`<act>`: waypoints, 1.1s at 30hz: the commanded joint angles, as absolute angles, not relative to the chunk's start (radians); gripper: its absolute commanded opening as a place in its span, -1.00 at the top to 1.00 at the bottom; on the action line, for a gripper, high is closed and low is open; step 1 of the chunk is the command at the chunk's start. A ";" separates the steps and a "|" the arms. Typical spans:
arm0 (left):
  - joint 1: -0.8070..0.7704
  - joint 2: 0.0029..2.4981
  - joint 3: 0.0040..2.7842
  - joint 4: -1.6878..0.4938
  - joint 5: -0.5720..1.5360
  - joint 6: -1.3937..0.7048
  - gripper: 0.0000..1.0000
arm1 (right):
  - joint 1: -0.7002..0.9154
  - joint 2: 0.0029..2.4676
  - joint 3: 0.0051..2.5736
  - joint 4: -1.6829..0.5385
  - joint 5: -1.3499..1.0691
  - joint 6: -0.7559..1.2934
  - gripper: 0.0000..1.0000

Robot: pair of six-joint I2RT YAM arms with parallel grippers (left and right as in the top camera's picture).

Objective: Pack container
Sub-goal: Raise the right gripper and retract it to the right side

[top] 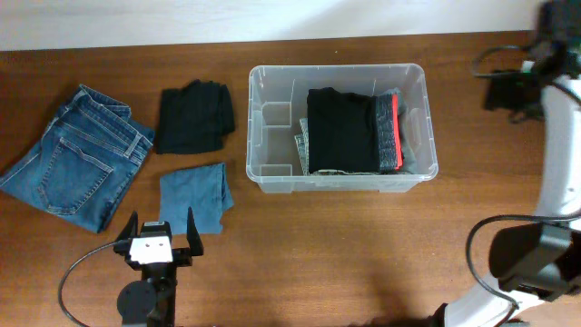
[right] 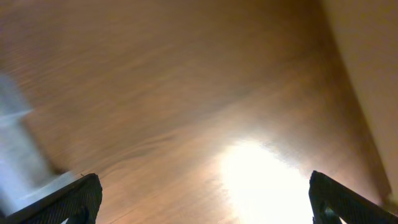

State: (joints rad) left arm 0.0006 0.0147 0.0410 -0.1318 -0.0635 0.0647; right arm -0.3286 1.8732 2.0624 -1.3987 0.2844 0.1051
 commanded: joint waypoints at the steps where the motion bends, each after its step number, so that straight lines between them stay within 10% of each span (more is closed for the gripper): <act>1: 0.003 0.006 0.034 -0.129 -0.074 0.084 -0.99 | -0.410 1.873 2.066 -1.399 0.311 0.112 -0.97; 28: 0.003 0.006 0.034 -0.080 -0.165 0.084 -0.99 | -0.583 1.873 2.066 -1.399 0.311 0.112 -0.97; 33: 0.003 0.006 0.035 0.114 0.092 0.083 -0.99 | -0.583 1.873 2.066 -1.399 0.311 0.112 -0.97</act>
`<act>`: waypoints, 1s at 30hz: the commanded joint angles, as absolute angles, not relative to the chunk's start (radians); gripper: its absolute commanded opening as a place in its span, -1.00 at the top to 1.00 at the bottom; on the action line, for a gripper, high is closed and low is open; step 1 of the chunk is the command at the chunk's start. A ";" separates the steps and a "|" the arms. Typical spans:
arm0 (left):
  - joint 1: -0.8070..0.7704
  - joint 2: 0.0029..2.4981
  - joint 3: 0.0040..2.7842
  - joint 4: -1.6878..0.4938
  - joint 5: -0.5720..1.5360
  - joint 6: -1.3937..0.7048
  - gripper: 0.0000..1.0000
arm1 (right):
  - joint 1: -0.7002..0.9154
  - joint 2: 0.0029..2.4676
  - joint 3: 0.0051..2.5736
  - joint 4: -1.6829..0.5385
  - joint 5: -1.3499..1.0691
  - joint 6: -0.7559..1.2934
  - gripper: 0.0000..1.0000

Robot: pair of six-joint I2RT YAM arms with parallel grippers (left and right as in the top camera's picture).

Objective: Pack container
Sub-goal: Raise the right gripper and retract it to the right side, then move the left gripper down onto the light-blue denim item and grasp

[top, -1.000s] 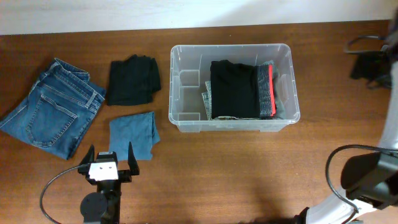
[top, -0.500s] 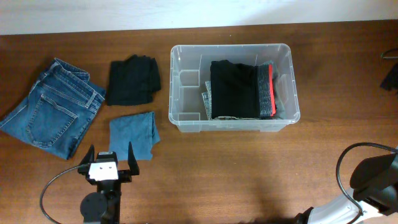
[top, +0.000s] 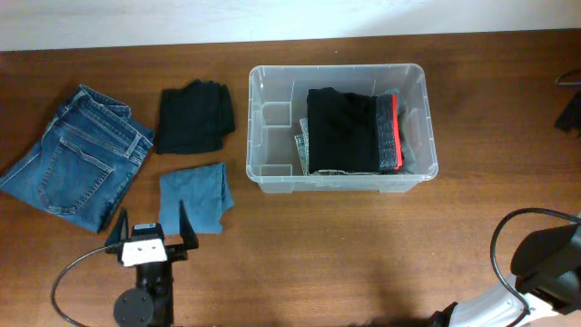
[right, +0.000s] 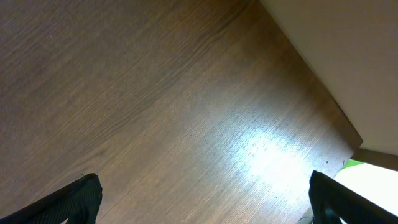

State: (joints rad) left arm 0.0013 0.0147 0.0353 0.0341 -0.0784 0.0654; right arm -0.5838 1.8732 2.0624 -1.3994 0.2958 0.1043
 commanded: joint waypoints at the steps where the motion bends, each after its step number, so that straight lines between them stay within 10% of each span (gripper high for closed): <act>1: 0.003 0.006 0.035 0.154 0.143 0.083 -0.99 | -0.583 1.873 2.066 -1.399 0.311 0.112 -0.97; 9: 0.003 0.027 0.197 0.135 0.323 -0.089 -0.99 | -0.583 1.873 2.066 -1.399 0.311 0.112 -0.97; 30: 0.003 1.002 1.226 -1.046 0.284 0.054 -0.99 | -0.583 1.873 2.066 -1.399 0.311 0.112 -0.97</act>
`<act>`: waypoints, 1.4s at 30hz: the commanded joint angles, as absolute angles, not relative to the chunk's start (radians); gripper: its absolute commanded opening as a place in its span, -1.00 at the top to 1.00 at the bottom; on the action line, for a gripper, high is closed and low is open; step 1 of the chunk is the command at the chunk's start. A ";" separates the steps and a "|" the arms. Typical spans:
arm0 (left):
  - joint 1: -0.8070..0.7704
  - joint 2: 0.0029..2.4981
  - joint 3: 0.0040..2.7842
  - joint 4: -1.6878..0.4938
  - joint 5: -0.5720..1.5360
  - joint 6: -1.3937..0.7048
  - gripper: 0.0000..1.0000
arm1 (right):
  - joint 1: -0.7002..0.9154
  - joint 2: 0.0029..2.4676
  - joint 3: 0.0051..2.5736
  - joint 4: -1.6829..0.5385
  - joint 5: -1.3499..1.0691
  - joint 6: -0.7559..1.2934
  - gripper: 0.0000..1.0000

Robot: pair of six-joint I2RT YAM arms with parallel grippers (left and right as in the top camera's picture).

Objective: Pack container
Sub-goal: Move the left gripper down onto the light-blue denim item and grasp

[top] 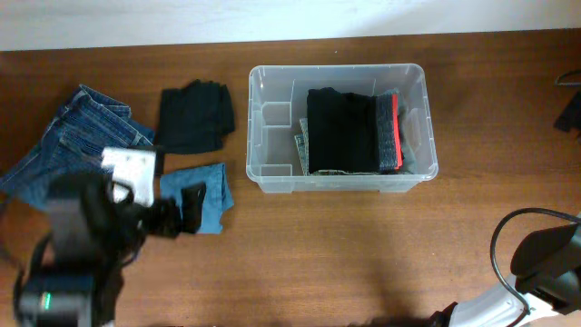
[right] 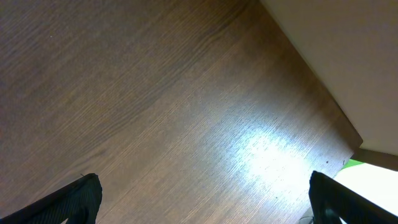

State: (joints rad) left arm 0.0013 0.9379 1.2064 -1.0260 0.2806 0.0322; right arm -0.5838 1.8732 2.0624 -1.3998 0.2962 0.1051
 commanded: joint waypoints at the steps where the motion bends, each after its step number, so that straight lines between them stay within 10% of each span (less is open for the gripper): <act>1: 0.003 1.034 1.226 -1.048 0.284 0.054 -0.99 | -0.583 1.873 2.066 -1.399 0.311 0.112 -0.97; 42: 0.003 1.913 1.225 -0.896 0.055 -0.065 -0.99 | -0.583 1.873 2.066 -1.399 0.311 0.112 -0.97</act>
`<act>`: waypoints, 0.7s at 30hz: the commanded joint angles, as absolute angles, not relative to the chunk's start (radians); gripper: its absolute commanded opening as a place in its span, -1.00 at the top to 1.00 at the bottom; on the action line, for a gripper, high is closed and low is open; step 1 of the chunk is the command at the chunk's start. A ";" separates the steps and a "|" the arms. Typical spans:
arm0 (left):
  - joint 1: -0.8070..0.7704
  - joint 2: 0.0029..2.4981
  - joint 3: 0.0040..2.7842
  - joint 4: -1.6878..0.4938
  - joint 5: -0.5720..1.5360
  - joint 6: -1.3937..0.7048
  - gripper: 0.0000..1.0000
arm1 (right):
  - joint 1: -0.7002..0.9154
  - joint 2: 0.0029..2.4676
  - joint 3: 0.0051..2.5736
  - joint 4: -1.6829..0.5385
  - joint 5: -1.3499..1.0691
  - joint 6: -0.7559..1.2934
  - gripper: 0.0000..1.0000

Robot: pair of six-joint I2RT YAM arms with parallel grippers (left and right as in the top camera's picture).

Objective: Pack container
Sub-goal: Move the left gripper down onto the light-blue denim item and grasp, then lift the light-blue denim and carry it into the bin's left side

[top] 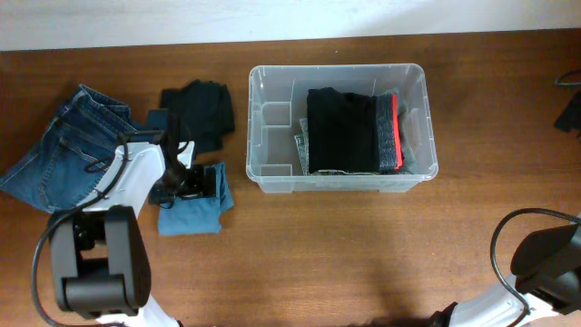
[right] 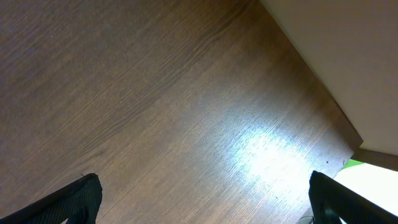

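Observation:
A clear plastic container (top: 272, 178) stands at the table's middle. Inside it lie a folded black garment (top: 340, 127) and a grey piece with a red stripe (top: 391, 132). To its left, on the table, lie a folded blue cloth (top: 195, 214), a black garment (top: 201, 113) and jeans (top: 59, 163). My left gripper (top: 192, 184) rests low on the blue cloth's upper edge, its dark fingers apparently open. My right gripper (right: 208, 208) is open over bare wood, far to the right of the container, with nothing between its fingers.
The left arm's white link (top: 136, 177) lies across the jeans' right edge. The right arm (top: 570, 107) shows only at the frame's right border. The pale wall (right: 348, 50) and the table's corner sit just beyond the right gripper.
The left arm was a blur near the blue cloth; now it is stretched out, with its gripper down on the cloth's upper edge. The right gripper has not moved.
At first the left gripper stood open at the table's front edge below the blue cloth, and the right arm hung right of the container. The right arm then sat at the far right corner and stayed there. The left gripper has reached the blue cloth.

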State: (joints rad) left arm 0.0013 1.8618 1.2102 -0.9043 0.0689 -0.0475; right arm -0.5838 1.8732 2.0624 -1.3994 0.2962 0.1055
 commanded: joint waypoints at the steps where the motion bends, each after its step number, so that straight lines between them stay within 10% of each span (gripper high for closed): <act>1: 0.003 1.929 1.225 -0.893 0.055 -0.068 -0.99 | -0.583 1.873 2.066 -1.399 0.311 0.112 -0.97; 9: 0.003 2.024 1.224 -0.913 0.056 -0.067 -0.98 | -0.583 1.873 2.066 -1.399 0.311 0.112 -0.97; 18: 0.003 2.025 1.225 -0.926 0.075 -0.067 0.79 | -0.583 1.873 2.066 -1.399 0.311 0.112 -0.97; 21: 0.003 2.025 1.225 -0.925 0.086 -0.067 0.99 | -0.583 1.873 2.066 -1.399 0.311 0.112 -0.97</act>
State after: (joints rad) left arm 0.0013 1.9583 1.2564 -0.9298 0.0685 -0.0628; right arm -0.5838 1.8732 2.0624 -1.3998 0.2962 0.1051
